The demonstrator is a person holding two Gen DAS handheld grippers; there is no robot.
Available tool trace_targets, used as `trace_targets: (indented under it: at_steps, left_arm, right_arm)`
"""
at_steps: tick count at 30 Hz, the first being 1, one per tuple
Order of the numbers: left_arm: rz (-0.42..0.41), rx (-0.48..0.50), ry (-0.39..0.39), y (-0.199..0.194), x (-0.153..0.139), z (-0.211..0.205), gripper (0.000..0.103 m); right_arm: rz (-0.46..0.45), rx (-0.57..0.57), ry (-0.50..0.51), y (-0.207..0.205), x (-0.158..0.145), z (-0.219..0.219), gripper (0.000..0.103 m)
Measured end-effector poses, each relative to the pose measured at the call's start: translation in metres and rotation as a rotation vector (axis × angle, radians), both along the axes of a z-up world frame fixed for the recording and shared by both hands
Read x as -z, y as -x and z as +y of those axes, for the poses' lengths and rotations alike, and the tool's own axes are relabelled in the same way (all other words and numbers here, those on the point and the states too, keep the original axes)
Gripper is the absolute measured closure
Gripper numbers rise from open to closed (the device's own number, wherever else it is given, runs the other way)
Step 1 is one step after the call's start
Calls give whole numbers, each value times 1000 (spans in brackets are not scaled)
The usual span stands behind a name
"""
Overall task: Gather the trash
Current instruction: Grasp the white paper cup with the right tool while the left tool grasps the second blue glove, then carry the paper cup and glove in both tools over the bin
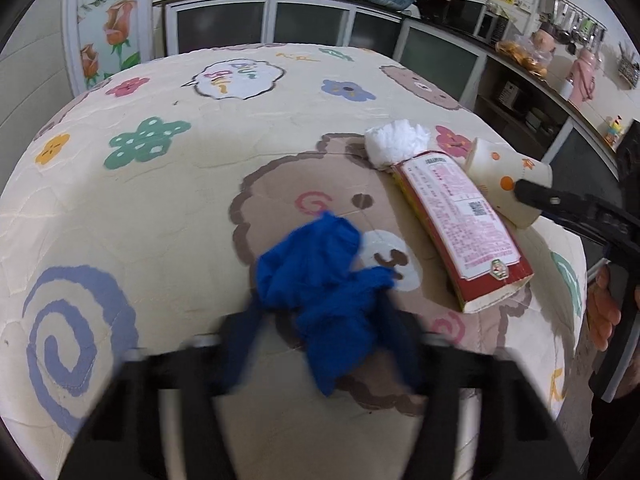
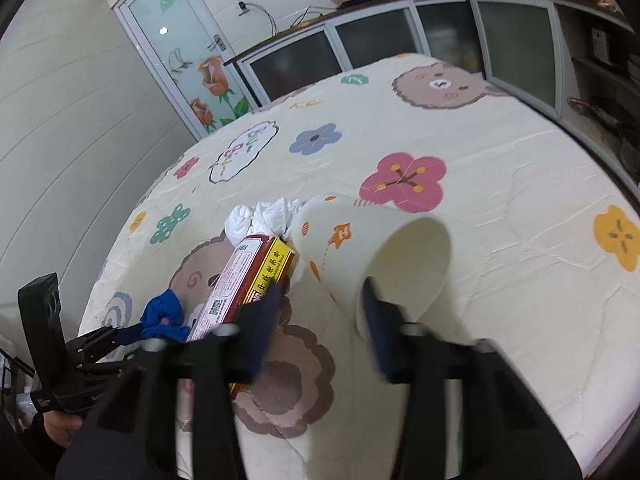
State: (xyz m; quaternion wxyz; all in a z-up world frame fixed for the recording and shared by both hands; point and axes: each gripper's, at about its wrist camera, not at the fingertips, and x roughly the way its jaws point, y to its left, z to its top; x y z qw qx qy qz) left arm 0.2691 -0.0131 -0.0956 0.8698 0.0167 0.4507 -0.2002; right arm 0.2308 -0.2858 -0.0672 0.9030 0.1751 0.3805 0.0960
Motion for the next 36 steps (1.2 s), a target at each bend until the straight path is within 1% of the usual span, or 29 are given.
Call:
trace_targets:
  at_steps: [1, 3, 4, 8, 10, 15, 19, 24, 26, 29, 36]
  left_arm:
    - [9, 7, 9, -1, 0, 0, 89]
    - [18, 1, 40, -2, -2, 2, 94]
    - [14, 5, 56, 0, -5, 3, 94]
    - [-27, 6, 66, 8, -21, 8, 95]
    - [-43, 6, 81, 14, -30, 11, 95]
    - [-95, 15, 87, 35, -51, 12, 95]
    - [-115, 25, 98, 47, -62, 7, 95]
    - [-132, 70, 105, 63, -71, -8, 95]
    - [-134, 88, 108, 69, -73, -15, 95]
    - [-138, 121, 112, 77, -77, -27, 95]
    - [-149, 221, 127, 98, -84, -70, 95]
  right_arm:
    - [0, -1, 9, -1, 0, 3, 95]
    - [-8, -13, -10, 0, -2, 5, 98]
    - [-12, -19, -22, 1, -4, 5, 99]
    - [-59, -30, 12, 12, -18, 11, 100]
    - [-67, -33, -1, 17, -24, 9, 100]
    - [-97, -30, 18, 35, -39, 5, 100]
    - [-104, -30, 28, 48, -44, 3, 100]
    - [-112, -26, 24, 70, -49, -6, 100]
    - [-116, -19, -1, 80, -51, -14, 100]
    - [-126, -2, -11, 95, -56, -24, 100]
    - [-145, 65, -11, 140, -66, -55, 100]
